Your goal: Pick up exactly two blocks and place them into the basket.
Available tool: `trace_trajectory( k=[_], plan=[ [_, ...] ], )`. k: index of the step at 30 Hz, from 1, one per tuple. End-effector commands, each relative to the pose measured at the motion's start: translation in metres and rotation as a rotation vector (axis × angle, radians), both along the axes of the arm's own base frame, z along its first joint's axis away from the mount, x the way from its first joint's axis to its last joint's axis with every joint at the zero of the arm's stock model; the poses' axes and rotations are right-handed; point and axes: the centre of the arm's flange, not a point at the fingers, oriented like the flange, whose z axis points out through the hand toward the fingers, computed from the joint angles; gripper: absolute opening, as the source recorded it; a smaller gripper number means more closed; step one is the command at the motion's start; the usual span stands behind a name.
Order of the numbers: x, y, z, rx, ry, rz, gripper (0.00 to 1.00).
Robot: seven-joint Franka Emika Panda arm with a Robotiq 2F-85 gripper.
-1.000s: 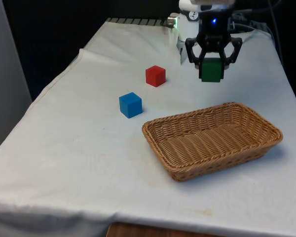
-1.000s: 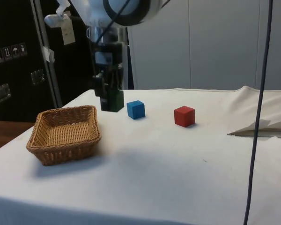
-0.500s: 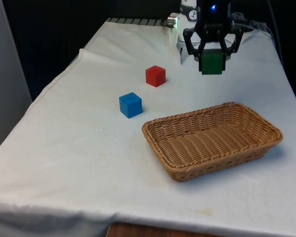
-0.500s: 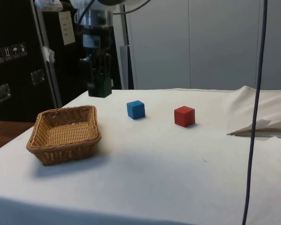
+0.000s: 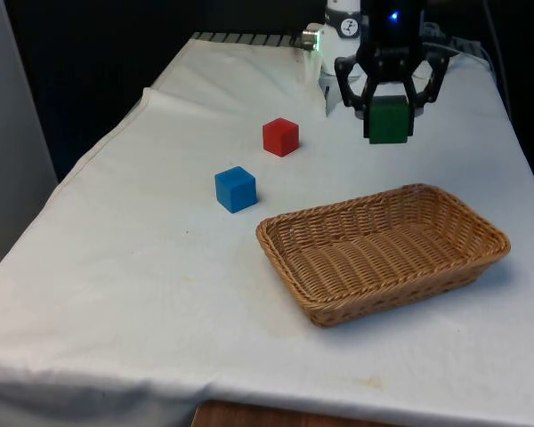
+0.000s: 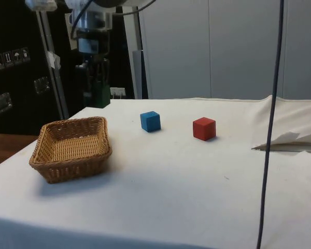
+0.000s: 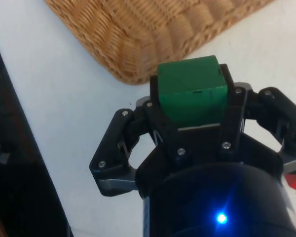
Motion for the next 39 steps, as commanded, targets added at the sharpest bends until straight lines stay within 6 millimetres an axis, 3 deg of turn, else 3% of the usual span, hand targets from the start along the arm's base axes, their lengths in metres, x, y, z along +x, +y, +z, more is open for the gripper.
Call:
trace_trajectory(
  k=[1,7,18,25,32,39],
  plan=[
    [0.003,0.002,-0.002,-0.002,0.000,0.003,0.01],
    [0.028,0.016,-0.022,-0.036,0.001,0.007,0.01],
    [0.054,0.033,-0.044,-0.068,-0.006,0.017,0.01],
    [0.075,0.051,-0.074,-0.088,-0.001,0.029,0.01],
    [0.082,0.056,-0.100,-0.095,0.004,0.047,0.01],
    [0.082,0.058,-0.113,-0.097,0.005,0.061,0.01]
  ],
)
